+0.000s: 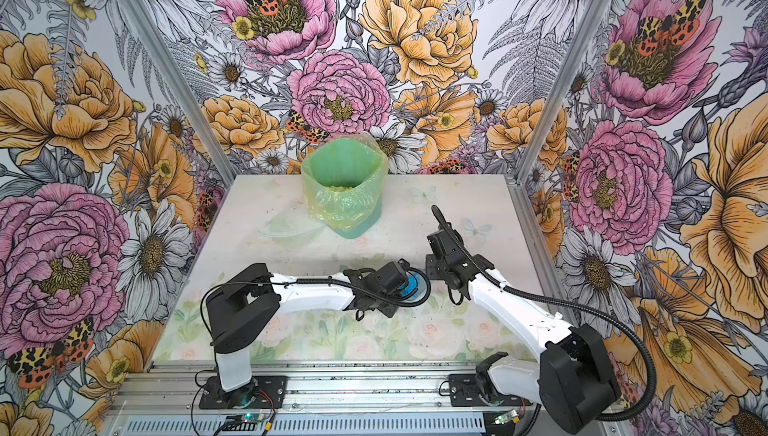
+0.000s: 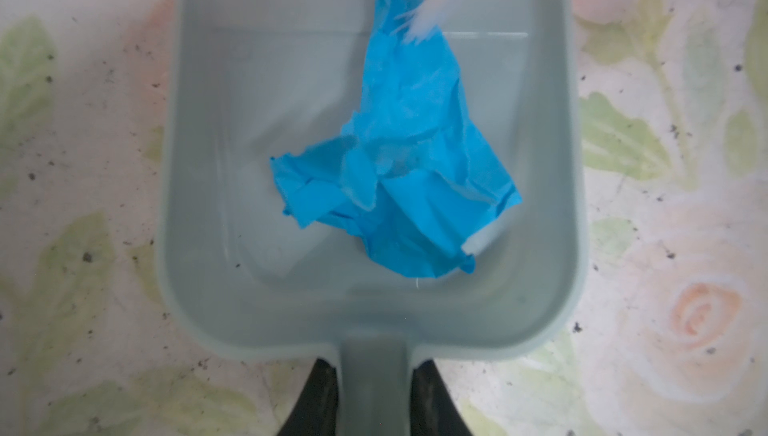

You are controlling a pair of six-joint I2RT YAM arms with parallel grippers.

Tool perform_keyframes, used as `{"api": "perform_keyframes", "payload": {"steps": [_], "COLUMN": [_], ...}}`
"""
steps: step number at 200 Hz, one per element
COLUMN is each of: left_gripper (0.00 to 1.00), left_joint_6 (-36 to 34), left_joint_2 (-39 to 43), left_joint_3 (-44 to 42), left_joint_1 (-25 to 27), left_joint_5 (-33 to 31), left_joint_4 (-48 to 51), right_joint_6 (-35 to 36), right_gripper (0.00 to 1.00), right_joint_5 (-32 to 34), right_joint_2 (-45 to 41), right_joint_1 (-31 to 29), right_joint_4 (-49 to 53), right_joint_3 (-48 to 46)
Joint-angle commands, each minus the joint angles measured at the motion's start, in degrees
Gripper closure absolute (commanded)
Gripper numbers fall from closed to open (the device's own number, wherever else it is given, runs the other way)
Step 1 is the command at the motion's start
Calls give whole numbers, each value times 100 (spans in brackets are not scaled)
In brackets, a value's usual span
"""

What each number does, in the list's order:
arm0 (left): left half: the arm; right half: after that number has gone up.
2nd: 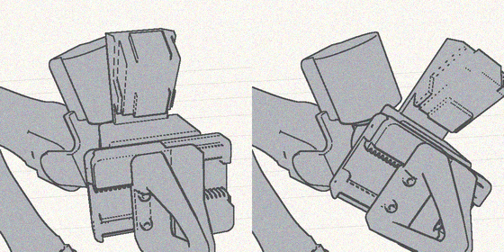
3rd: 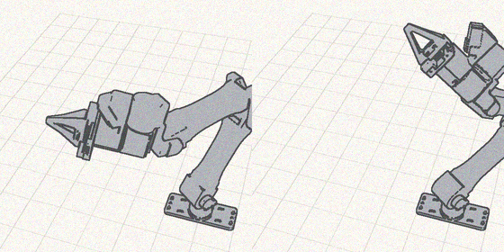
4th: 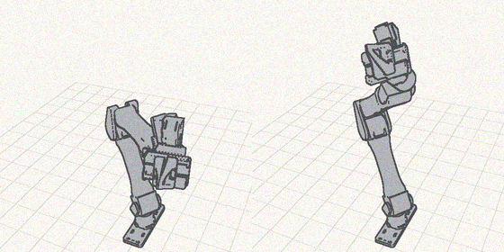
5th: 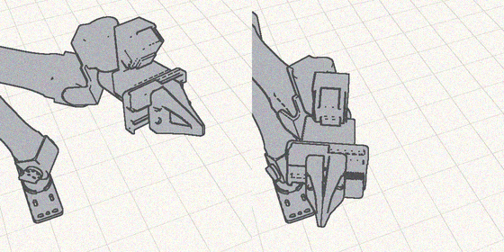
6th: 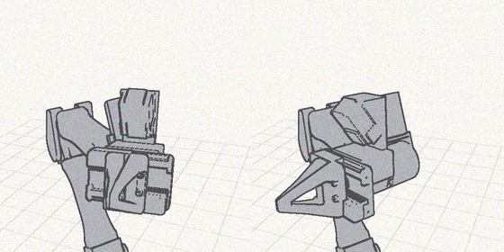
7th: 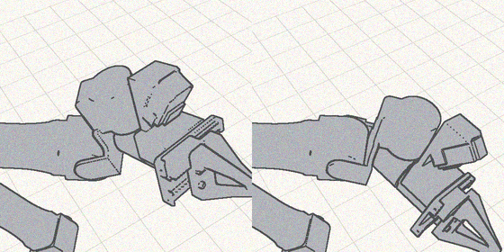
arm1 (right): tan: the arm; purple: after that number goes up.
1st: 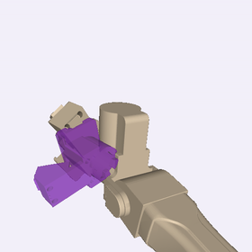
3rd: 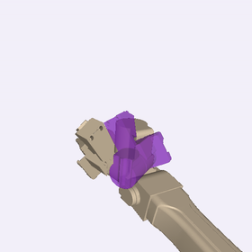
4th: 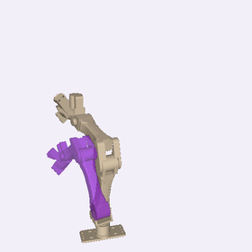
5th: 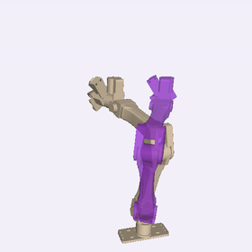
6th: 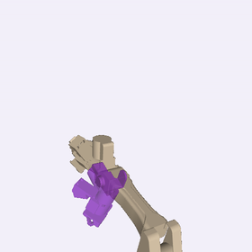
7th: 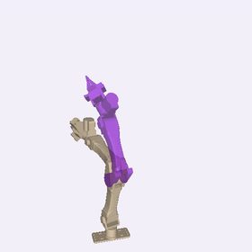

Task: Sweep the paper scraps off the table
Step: 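Push the scrap into the dustpan with the right brush, then lift away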

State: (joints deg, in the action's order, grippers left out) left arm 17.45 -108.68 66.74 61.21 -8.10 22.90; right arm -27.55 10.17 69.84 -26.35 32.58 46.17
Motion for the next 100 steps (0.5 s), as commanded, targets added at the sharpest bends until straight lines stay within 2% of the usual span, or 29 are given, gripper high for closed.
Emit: {"api": "perform_keyframes", "payload": {"steps": [1, 43, 100], "left_gripper": [89, 89, 89], "left_joint_6": [-77, -58, -42], "left_joint_2": [-67, -39, 0], "left_joint_3": [103, 59, 2], "left_joint_1": [-39, -31, -26], "left_joint_5": [65, 36, -3], "left_joint_4": [-116, -122, -146], "right_joint_6": [-42, -1, 223], "right_gripper": [100, 100, 100], "right_joint_5": [-33, 28, -271], "right_joint_2": [-113, -131, -199], "right_joint_1": [-29, -11, -3], "right_joint_4": [7, 7, 439], "right_joint_3": [75, 230, 433]}}
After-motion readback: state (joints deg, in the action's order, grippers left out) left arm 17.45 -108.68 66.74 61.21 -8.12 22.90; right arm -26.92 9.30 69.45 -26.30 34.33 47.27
